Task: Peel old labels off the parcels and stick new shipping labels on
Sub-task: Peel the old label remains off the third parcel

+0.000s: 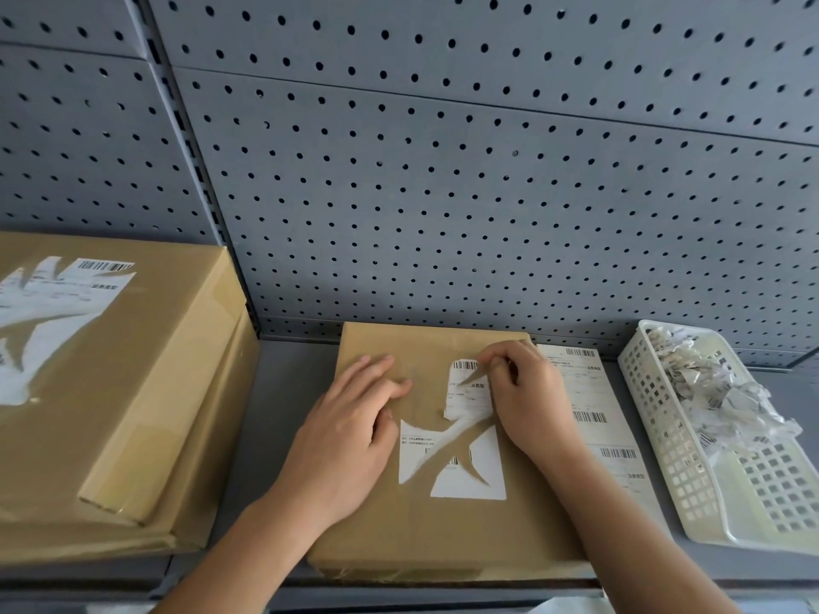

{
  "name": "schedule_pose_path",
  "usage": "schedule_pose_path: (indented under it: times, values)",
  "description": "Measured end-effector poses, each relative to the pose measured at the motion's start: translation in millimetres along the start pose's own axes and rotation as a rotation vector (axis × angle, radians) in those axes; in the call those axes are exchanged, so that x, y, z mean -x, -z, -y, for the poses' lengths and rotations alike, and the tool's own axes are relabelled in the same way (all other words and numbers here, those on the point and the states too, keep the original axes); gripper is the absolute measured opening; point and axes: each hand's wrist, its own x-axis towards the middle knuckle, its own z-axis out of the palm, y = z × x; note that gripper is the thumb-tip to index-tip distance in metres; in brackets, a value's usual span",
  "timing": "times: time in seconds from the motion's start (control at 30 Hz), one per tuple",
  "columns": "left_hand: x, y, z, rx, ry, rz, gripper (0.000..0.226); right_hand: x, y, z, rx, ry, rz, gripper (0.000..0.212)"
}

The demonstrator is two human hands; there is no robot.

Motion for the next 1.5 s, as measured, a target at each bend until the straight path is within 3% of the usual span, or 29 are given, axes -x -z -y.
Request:
schedule_pose_path:
  times: [0.13,0.27,0.37,0.5,0.63,0.73,1.23,1.5]
  values:
    - [0,0,1,0.001,-0.002,0.0,0.037,2,-5,0,0.125,0.05,-0.041,0.023]
    - [0,0,2,0.005,-0.001,0.001,0.038,3,-4,2,0.103,0.103,0.035,0.024]
    - [0,-1,1,0.005,-0.001,-0.001,0.038,1,-2,3,0.026,0.026,-0.015,0.025]
    - [0,-1,2,0.002,0.0,-0.003,0.038,1,-6,2,0.153,0.064,-0.028,0.016]
    - [0,-1,2,-0.001,0.001,-0.005,0.038,5,0,5,0.088,0.129,0.047,0.015]
    - [-1,-1,2,0.004,0.004,-0.003,0.038,2,3,7,0.023,0.046,-0.024,0.013]
    - [0,-3,5,0.016,-0.01,-0.013,0.039,-14,-4,33,0.629,-0.03,0.145,0.011]
    - [0,-3,5,0.015,-0.011,-0.013,0.038,-17,-3,24,0.479,-0.051,0.168,0.008]
